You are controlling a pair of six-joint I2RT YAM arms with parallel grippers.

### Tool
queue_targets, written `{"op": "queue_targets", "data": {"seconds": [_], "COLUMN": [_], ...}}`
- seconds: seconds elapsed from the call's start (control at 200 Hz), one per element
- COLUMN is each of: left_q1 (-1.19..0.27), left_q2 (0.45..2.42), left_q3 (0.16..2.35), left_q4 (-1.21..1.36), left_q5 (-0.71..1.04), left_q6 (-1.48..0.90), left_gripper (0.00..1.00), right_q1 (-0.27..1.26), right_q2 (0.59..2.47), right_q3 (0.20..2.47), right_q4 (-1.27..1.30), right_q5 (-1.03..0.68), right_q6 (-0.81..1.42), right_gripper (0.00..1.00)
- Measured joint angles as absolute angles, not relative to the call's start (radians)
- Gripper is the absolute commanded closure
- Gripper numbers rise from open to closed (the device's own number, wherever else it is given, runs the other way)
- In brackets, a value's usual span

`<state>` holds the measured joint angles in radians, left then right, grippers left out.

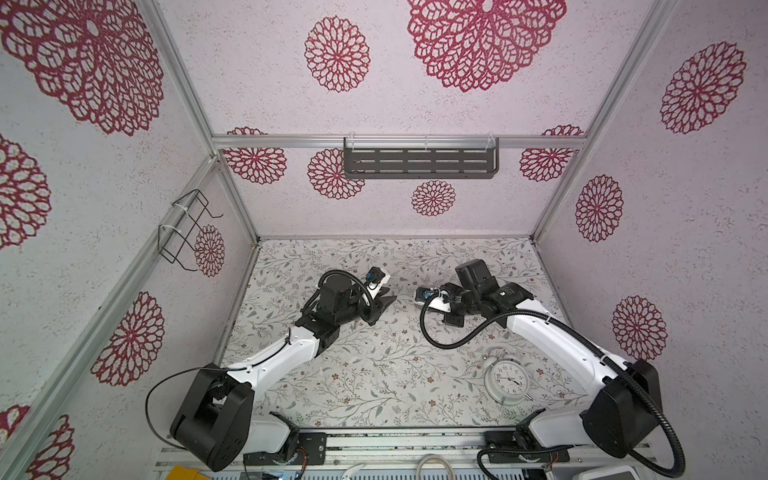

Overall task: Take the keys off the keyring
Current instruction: 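Pull the left gripper away from the right gripper, freeing the key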

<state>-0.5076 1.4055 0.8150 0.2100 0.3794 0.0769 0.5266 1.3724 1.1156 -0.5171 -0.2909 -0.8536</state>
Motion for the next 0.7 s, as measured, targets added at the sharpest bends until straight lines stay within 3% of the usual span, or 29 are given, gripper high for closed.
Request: {"op": "queue_targets", "data": {"seconds": [0.425, 0.701], "left_q1": [-0.478, -0.415], "left_q2": [1.595, 1.581], "left_q3": [0.914, 0.898], "left_q4": [0.121, 0.09], "left_q5": [0.298, 0.215], "left_q6": [0.045, -0.017], "left_gripper": [0.64, 0.63], "right_q1": [0.339, 0.368], "right_q2": [1.343, 1.481], "right_q3": [0.882, 0.913], "right_q4": [-0.324, -0.315], "right_q5": [-0.287, -0.313], "right_q6": [-0.725, -0.734], "right_gripper": [1.0, 1.0]}}
